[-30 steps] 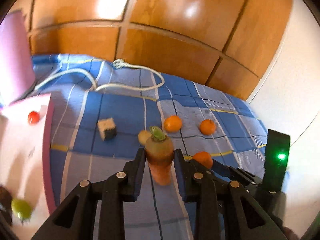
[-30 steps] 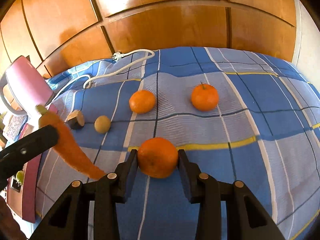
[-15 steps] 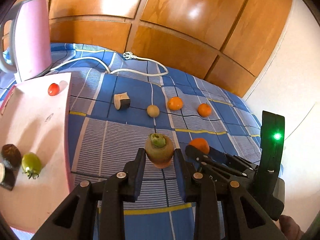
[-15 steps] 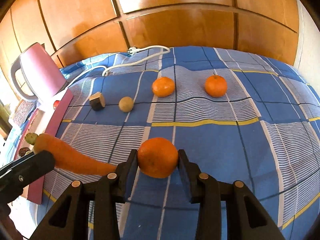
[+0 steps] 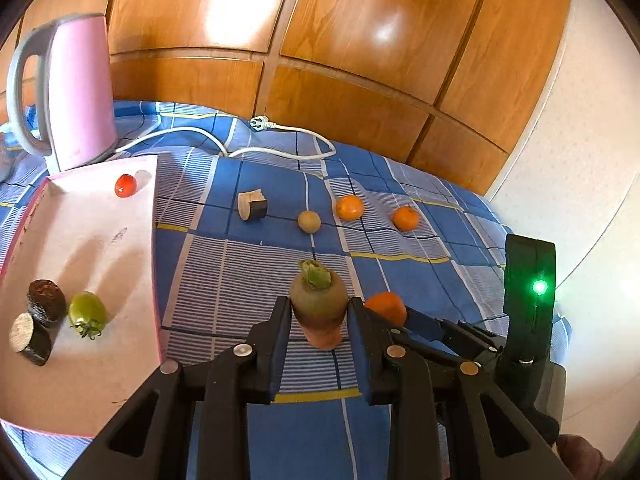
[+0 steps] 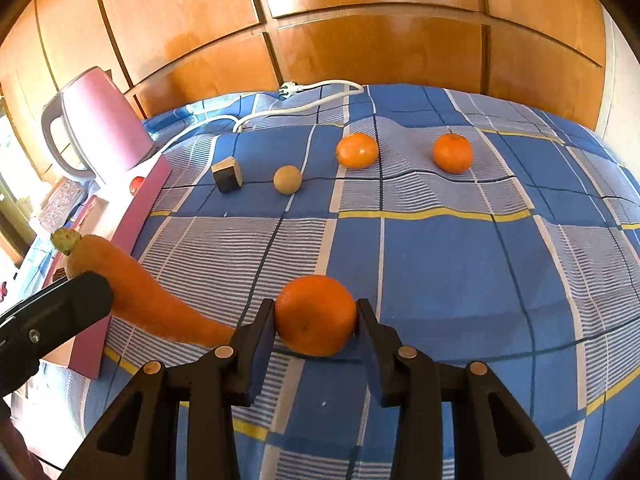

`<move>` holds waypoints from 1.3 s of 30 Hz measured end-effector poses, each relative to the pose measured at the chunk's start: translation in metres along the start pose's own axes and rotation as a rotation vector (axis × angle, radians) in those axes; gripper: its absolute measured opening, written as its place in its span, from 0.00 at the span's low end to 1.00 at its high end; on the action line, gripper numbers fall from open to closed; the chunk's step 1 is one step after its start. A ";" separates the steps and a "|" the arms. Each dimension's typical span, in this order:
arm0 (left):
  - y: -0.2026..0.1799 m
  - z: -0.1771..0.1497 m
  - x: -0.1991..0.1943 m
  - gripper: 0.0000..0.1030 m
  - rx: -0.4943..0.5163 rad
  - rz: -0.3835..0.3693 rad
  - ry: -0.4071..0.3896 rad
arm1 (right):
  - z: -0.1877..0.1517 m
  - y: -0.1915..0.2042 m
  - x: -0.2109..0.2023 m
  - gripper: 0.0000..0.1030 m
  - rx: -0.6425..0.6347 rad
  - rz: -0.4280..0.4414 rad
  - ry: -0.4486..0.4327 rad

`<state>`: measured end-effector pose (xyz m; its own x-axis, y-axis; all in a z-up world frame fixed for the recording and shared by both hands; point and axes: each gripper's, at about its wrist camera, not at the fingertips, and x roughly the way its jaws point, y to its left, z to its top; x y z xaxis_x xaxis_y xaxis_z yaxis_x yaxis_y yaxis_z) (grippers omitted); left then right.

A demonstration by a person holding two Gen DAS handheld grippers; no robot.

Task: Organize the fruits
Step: 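Carry the carrot over the white tray with left tool while right tool carries the orange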

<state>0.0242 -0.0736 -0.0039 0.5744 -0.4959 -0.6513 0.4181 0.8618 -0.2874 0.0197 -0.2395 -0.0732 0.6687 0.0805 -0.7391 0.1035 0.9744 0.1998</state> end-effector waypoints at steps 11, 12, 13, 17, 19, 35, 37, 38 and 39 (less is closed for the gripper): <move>0.005 -0.001 -0.017 0.28 -0.007 0.000 -0.025 | -0.002 0.012 -0.009 0.38 -0.019 0.014 -0.008; 0.005 -0.001 -0.017 0.28 -0.009 0.000 -0.027 | -0.002 0.014 -0.010 0.38 -0.022 0.016 -0.008; 0.007 -0.001 -0.019 0.28 -0.011 0.000 -0.029 | -0.002 0.015 -0.010 0.38 -0.027 0.018 -0.009; 0.011 -0.001 -0.024 0.28 -0.024 0.003 -0.037 | -0.001 0.022 -0.012 0.38 -0.038 0.027 -0.008; 0.014 0.000 -0.026 0.28 -0.031 0.004 -0.041 | -0.001 0.025 -0.013 0.38 -0.045 0.031 -0.009; 0.044 0.010 -0.052 0.28 -0.094 0.021 -0.099 | 0.006 0.054 -0.020 0.38 -0.092 0.093 -0.015; 0.053 0.014 -0.057 0.28 -0.112 0.025 -0.112 | 0.010 0.061 -0.021 0.38 -0.108 0.106 -0.019; 0.059 0.016 -0.061 0.28 -0.124 0.032 -0.121 | 0.012 0.066 -0.021 0.38 -0.118 0.114 -0.020; 0.065 0.019 -0.066 0.28 -0.136 0.039 -0.132 | 0.013 0.070 -0.022 0.38 -0.128 0.121 -0.021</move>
<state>0.0270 0.0130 0.0334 0.6796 -0.4638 -0.5684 0.2997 0.8827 -0.3619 0.0221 -0.1761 -0.0348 0.6863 0.1960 -0.7004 -0.0726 0.9766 0.2022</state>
